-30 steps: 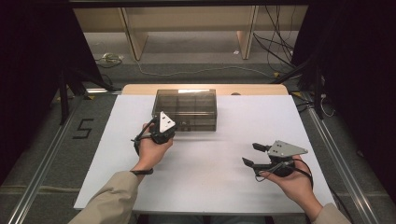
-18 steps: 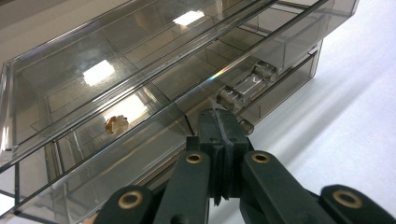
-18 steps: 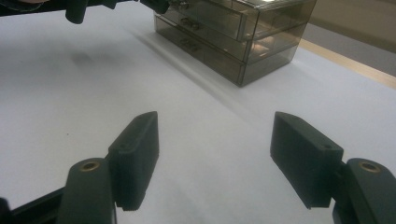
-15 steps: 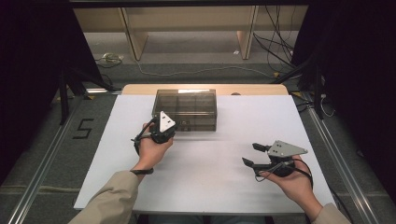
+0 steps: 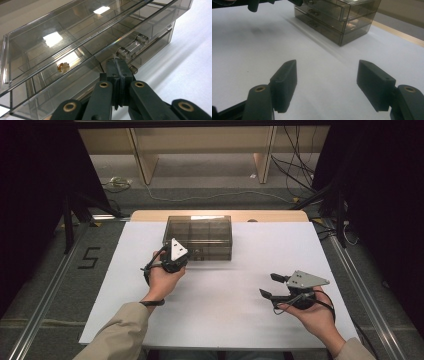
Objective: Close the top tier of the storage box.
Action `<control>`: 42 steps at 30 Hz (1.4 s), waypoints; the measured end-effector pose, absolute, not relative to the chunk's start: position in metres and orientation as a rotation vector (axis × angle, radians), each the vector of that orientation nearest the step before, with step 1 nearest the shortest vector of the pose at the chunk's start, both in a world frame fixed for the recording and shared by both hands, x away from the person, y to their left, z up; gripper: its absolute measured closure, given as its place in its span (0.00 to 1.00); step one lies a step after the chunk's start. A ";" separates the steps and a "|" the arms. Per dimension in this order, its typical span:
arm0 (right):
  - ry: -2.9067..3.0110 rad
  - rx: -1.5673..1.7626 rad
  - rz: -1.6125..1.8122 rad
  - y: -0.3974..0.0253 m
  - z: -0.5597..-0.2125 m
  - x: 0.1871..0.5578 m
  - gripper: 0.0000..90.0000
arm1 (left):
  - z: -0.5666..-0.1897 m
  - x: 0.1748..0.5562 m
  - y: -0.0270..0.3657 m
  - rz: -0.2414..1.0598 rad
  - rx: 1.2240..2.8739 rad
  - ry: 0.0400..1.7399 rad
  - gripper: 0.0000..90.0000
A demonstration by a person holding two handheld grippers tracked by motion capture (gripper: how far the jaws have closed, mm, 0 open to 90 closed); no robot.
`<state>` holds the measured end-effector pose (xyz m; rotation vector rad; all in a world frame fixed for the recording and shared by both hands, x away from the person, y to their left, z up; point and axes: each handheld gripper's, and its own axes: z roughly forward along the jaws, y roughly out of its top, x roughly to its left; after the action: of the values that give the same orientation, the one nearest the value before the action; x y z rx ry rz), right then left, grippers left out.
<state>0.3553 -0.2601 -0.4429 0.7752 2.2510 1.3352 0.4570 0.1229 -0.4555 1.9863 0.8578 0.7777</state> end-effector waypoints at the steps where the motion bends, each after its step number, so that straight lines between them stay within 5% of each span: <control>1: 2.250 0.775 1.336 -0.260 -0.443 0.355 0.37 | -0.455 0.457 0.123 0.778 1.987 0.857 1.00; 42: 2.249 0.778 1.333 -0.261 -0.443 0.355 0.37 | -0.455 0.464 0.123 0.787 1.986 0.872 1.00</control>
<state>0.3552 -0.2605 -0.4427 0.7775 2.2491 1.3327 0.4644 0.1232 -0.4551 1.9856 0.8718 0.7874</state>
